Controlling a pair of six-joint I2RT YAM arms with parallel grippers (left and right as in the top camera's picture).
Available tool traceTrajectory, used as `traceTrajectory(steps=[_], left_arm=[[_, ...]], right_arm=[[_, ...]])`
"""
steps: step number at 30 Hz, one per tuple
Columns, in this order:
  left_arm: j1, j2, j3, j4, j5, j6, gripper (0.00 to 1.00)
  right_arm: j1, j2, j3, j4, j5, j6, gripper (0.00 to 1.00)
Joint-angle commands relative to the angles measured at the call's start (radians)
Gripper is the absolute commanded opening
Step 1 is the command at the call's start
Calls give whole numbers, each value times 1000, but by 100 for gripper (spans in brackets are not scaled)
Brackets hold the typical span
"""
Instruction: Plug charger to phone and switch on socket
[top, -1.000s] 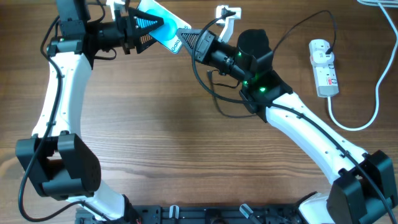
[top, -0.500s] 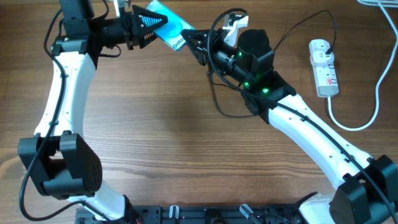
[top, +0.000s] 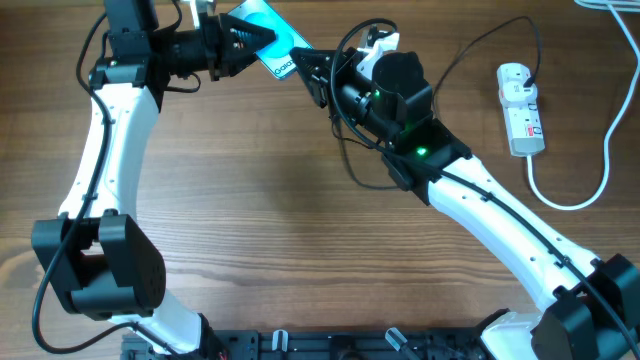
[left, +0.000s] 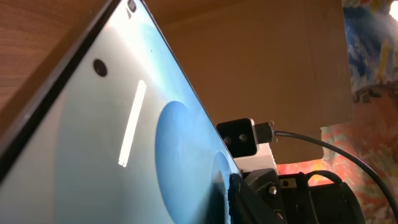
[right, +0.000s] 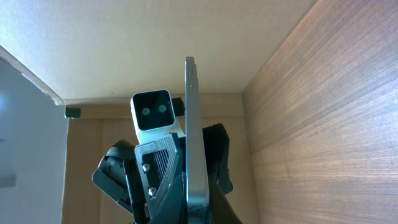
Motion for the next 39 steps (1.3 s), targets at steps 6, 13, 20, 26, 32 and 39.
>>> traceTrajectory(steps=[6,13,20,26,32,39], left_arm=[[-3,-32,11,17,33,13,75],[-3,-32,10,-13,33,12,88],[-3,-32,11,-19,34,-32,57],[-3,-32,11,-12,40,-32,36],[-3,-32,11,99,40,-122,33],[-3,-32,11,175,41,-197,16]], right_arm=[[20,19,-5,-32,6,-417,4],[20,19,-5,-11,6,-682,4],[19,19,-5,32,30,-599,4],[20,23,-5,-80,36,-313,4],[20,26,-7,-124,27,-156,4],[20,26,-17,-138,13,-103,4]])
